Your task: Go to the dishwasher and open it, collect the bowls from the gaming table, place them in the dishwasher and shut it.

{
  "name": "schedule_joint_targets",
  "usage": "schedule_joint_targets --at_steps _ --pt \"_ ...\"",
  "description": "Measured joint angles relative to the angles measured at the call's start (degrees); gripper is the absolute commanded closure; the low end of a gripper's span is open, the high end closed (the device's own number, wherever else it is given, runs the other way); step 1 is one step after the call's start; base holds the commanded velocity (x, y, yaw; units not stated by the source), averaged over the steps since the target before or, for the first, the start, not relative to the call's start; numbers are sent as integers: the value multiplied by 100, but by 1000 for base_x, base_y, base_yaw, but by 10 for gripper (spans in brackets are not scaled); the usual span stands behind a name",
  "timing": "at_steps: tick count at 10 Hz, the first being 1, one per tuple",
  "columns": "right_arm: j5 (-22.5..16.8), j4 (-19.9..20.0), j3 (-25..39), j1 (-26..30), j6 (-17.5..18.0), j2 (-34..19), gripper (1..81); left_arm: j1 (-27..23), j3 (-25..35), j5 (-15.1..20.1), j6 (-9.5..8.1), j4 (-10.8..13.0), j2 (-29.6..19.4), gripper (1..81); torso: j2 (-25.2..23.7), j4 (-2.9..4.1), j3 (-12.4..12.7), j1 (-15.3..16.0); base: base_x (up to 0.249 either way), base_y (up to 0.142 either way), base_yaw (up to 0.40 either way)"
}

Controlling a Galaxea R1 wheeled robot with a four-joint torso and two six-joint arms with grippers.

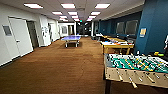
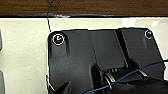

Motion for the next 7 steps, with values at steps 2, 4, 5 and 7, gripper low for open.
schedule_joint_targets --at_steps 2,4,5,7 --pt "-2 -1 0 -55 0 -2 10 63 0 5 0 0 2 10 -7 0 2 -11 90 0 0" --pt "-5 -4 0 7 -4 0 10 -9 0 -15 -2 -2 -1 10 -5 0 0 -5 99 0 0" --pt "49 -4 -2 66 -1 0 10 -72 2 -69 0 -2 -1 10 -5 0 2 -7 99 0 0" --pt "24 -6 -2 -12 -1 0 10 22 5 -33 -2 -2 -4 10 -7 0 2 -9 99 0 0"
